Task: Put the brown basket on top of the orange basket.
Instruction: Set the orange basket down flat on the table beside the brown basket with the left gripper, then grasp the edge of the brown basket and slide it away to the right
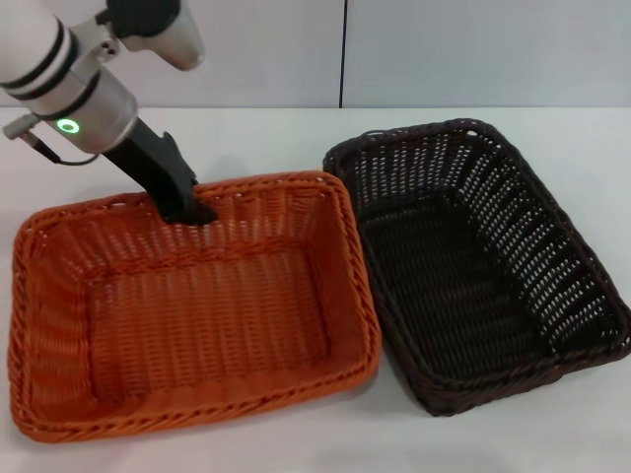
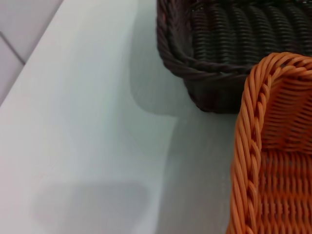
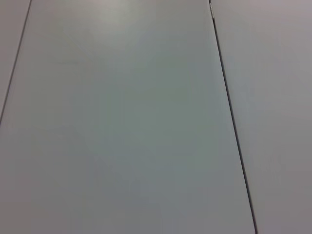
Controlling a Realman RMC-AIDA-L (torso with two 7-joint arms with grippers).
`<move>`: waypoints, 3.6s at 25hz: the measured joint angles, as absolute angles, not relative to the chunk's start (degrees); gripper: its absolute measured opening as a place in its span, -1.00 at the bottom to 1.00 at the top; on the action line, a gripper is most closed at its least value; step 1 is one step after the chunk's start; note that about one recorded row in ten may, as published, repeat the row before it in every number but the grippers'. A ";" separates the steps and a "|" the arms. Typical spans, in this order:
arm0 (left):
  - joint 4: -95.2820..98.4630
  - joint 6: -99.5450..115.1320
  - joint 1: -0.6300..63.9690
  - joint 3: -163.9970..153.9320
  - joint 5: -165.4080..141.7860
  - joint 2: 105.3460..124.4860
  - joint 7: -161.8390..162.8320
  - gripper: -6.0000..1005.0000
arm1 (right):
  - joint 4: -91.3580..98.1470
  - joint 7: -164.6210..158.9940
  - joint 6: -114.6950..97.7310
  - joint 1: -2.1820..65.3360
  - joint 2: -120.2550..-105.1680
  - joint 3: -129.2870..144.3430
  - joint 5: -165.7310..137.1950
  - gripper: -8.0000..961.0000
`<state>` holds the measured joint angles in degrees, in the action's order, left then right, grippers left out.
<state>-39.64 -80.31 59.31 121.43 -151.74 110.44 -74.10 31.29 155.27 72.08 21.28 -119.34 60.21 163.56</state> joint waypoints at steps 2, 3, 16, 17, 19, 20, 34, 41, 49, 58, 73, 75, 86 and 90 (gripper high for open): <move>-40.19 -80.05 59.16 121.42 -151.74 111.03 -74.56 -0.47 | 31.25 155.26 72.22 21.27 -119.35 60.21 163.56 0.56; -41.04 -79.68 58.88 121.45 -151.74 111.72 -74.94 -0.46 | 31.25 155.26 72.22 21.27 -119.35 60.21 163.56 0.56; -45.31 -76.42 58.34 120.40 -153.12 115.71 -74.12 -0.33 | 31.19 155.21 72.89 21.18 -119.36 60.20 163.56 0.56; -45.31 -76.42 58.34 120.40 -153.12 115.71 -74.12 -0.32 | 31.19 155.21 72.89 21.18 -119.36 60.20 163.57 0.56; -45.67 -75.97 58.20 119.53 -154.31 116.42 -73.88 -0.30 | 31.19 155.21 72.89 21.18 -119.36 60.20 163.57 0.56; -45.67 -75.97 58.20 119.53 -154.31 116.42 -73.88 -0.29 | 31.19 155.21 72.89 21.18 -119.36 60.20 163.57 0.56; -60.22 -72.03 54.00 128.12 -151.85 117.27 -73.84 0.20 | 31.20 155.21 72.78 21.14 -119.26 60.10 163.56 0.56; -67.64 -64.79 43.63 136.01 -125.14 116.86 -74.23 0.21 | 31.20 155.21 72.65 20.66 -119.26 59.95 163.56 0.56; -70.03 -54.61 29.62 134.88 -91.54 117.79 -81.44 0.21 | 31.22 155.21 72.69 20.55 -119.27 60.19 163.56 0.56; -62.83 -53.06 20.91 135.49 -60.46 118.38 -103.76 0.21 | 31.65 154.62 72.27 19.52 -119.45 61.70 163.56 0.56; -40.80 -59.37 16.54 147.44 -32.72 117.96 -137.98 0.19 | 62.61 140.03 42.15 5.05 -118.80 76.53 159.24 0.56; -40.40 -59.41 16.07 147.53 -32.70 117.95 -138.01 0.19 | 67.14 132.14 39.69 4.07 -118.60 75.92 152.39 0.56; -39.96 -59.59 15.31 147.16 -32.48 118.04 -137.48 0.18 | 87.66 78.46 47.19 5.83 -117.02 67.91 98.17 0.56; -39.47 -59.64 15.69 147.24 -32.42 118.28 -137.48 0.18 | 89.32 65.87 59.91 10.84 -116.29 61.63 87.51 0.56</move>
